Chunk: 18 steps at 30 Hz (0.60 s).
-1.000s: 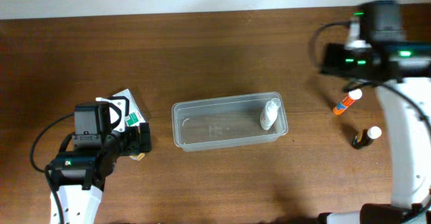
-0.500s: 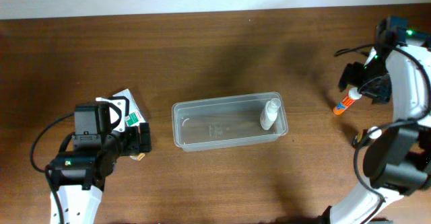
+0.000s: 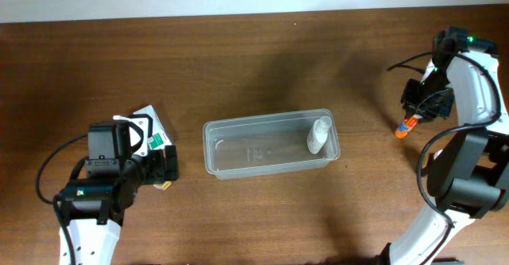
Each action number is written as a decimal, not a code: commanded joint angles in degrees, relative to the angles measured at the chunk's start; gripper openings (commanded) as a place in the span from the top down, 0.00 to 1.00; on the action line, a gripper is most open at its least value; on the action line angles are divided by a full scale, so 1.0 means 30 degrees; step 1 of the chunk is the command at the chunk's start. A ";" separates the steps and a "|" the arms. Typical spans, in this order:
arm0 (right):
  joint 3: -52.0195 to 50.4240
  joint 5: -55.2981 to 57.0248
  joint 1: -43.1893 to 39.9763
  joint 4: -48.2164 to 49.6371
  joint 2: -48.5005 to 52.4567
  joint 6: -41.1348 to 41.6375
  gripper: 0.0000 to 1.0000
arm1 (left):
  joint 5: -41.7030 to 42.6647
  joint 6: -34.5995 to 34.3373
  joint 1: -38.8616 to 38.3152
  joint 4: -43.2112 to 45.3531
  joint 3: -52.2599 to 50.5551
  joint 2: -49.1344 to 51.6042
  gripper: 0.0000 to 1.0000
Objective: Pack container
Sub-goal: 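Grasp the orange tube with white cap using the right gripper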
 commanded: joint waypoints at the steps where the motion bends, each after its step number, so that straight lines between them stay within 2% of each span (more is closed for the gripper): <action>1: 0.0007 -0.0124 -0.0015 -0.0233 -0.0510 -0.0051 0.88 | 0.0015 0.0423 -0.0080 -0.0044 0.0386 0.0029 0.01; 10: 0.0153 -0.0925 0.1406 -0.2040 -0.5311 -0.1115 0.89 | 0.0015 0.0423 -0.0080 -0.0044 0.0386 0.0029 0.01; 14: 0.0153 -0.1202 0.3286 -0.3599 -0.8473 -0.1566 0.89 | 0.0007 0.0423 -0.0080 -0.0044 0.0386 0.0029 0.00; 18: 0.0146 -0.1224 0.6470 -0.4641 -1.1489 -0.1399 0.88 | 0.0007 0.0423 -0.0080 -0.0044 0.0386 0.0029 0.01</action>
